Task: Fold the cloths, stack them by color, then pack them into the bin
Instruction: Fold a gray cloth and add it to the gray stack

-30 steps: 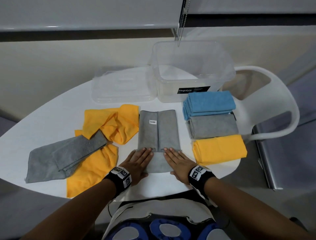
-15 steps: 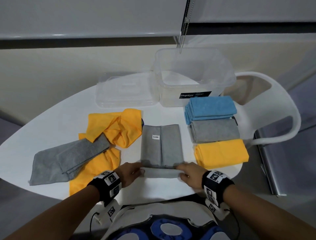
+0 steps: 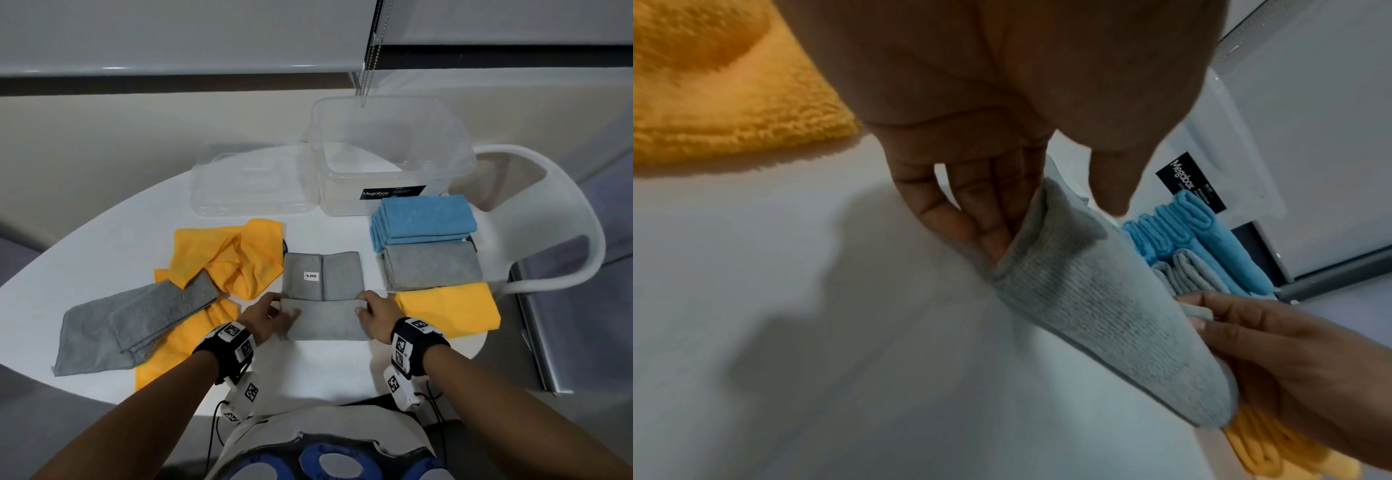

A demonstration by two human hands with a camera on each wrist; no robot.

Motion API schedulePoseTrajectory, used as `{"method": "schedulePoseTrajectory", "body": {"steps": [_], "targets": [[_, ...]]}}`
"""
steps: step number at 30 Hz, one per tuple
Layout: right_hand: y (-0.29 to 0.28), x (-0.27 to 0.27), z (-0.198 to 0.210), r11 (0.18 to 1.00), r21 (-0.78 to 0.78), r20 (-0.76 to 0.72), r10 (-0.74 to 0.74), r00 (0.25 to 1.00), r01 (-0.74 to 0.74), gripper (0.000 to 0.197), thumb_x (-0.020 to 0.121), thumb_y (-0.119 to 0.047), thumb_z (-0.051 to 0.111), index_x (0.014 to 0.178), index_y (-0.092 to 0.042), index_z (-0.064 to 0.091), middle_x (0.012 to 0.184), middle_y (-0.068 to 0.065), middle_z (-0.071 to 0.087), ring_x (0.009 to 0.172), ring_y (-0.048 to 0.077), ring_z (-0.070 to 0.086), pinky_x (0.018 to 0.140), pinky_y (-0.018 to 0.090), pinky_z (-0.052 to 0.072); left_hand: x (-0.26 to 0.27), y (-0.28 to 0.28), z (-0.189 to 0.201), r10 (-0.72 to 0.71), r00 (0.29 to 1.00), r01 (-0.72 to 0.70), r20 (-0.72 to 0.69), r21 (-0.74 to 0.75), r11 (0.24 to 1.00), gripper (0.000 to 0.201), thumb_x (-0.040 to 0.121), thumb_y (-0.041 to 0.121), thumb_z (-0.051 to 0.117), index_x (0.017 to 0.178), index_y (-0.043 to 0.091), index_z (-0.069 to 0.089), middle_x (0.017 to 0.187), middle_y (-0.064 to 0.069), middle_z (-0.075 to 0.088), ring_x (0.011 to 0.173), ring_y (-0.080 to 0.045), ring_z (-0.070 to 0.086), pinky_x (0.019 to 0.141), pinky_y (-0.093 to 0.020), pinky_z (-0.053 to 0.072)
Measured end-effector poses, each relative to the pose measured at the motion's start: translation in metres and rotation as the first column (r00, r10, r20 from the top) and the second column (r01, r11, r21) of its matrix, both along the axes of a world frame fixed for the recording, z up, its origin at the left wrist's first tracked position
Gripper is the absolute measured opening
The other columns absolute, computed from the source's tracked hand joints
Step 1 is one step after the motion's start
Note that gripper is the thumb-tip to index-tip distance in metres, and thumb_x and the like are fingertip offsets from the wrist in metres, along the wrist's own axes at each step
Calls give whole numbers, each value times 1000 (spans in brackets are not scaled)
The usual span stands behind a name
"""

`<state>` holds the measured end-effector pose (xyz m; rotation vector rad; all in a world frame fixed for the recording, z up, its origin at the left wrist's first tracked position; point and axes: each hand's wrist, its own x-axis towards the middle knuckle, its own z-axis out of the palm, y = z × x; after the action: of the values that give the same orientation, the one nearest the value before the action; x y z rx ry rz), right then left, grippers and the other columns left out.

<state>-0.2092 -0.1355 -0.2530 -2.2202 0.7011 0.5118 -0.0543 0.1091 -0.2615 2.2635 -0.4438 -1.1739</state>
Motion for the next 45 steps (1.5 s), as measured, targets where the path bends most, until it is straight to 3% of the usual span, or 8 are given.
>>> {"method": "schedulePoseTrajectory", "body": {"steps": [5,8,13,18,23,30,37,45], "targets": [[0,2,-3,999,-15,60,-41,997,42,33,100,-28,48,129,-14,46,76,-4,58,77,19,59,70,28,44,1,-2,-2,-50,990,45,131,37,998,48,89,38,63,131,28,43,94,6,65,84,-14,61,65,-21,45],[3,4,6,997,-80,150,-11,989,23,43,98,-28,48,138,-14,39,113,6,54,102,23,56,90,32,47,2,-6,-4,-43,992,34,123,73,997,48,88,38,62,131,30,41,87,10,61,85,-17,61,76,-30,49],[24,-2,19,798,-422,167,535,828,-431,67,95,-38,42,153,-20,13,163,4,3,149,23,4,119,39,11,0,-14,6,-97,968,87,232,53,995,47,93,35,54,137,28,39,111,2,58,99,-22,60,82,-37,53],[25,-9,-9,724,-256,-169,619,767,-641,88,95,-46,44,151,-24,-21,156,-5,-33,146,18,-25,122,44,-3,-17,-17,10,-503,669,495,548,177,851,71,92,51,41,152,23,13,159,-4,13,144,-26,20,108,-48,34],[22,-7,-13,718,-269,-183,617,766,-642,87,96,-23,49,153,-27,-17,158,-7,-30,147,15,-21,122,39,-1,-27,-6,-11,-737,538,635,408,379,673,102,87,61,49,149,23,-24,157,3,-26,145,-20,-19,117,-50,4],[27,-8,19,797,-223,-127,547,828,-561,79,85,0,46,154,-17,11,163,4,12,149,20,14,119,31,11,-27,11,-16,-689,480,661,543,292,691,86,90,44,49,151,24,-9,161,0,1,147,-25,13,112,-50,27],[18,-19,33,923,8,-40,384,922,-384,39,86,-22,58,123,-26,47,120,6,58,103,24,59,84,31,49,-17,20,4,-417,895,427,159,-31,904,58,87,56,48,142,45,34,130,8,57,111,-18,58,95,-28,44],[-11,25,16,998,43,184,-50,982,42,28,88,-13,52,115,-19,57,112,4,64,99,21,61,86,26,49,19,-29,3,-60,985,60,163,0,998,39,98,53,36,125,29,49,106,-8,67,87,-27,61,69,-29,47]]}}
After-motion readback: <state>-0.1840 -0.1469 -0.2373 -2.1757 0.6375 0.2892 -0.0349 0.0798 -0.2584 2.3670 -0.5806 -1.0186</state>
